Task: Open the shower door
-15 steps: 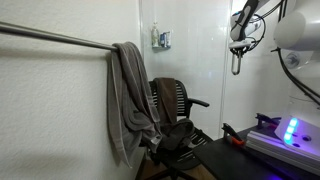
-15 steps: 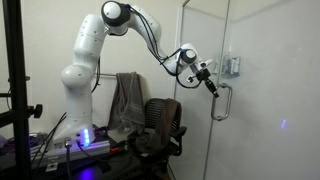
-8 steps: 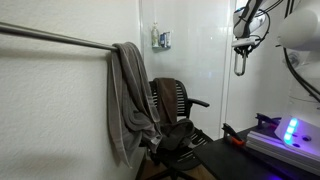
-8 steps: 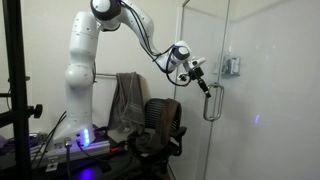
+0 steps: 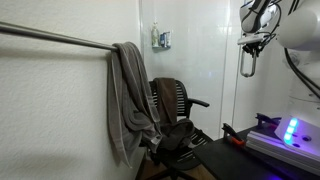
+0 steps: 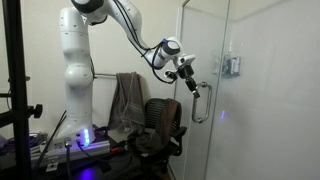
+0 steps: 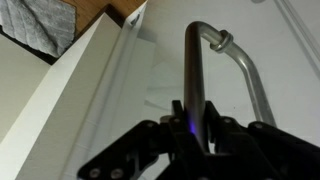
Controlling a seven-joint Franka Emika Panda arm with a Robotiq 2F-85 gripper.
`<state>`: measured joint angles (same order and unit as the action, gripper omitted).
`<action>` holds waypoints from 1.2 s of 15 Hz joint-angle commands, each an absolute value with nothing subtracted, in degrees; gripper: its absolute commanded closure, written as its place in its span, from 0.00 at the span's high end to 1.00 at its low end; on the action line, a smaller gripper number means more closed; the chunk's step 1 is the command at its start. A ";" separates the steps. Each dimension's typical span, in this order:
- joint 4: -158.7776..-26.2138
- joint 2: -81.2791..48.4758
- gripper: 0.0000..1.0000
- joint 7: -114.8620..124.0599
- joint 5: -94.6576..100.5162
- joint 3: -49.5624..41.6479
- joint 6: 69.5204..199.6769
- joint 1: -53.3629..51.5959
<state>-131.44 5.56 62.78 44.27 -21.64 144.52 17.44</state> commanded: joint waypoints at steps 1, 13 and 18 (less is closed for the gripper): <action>-133.30 14.05 0.06 58.97 50.25 -21.17 134.12 22.22; -140.75 22.47 0.06 51.79 50.39 -19.84 137.87 29.97; -142.52 24.27 0.06 49.29 50.45 -19.80 139.87 32.35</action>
<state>-145.75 19.78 53.80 46.30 -21.25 148.23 26.16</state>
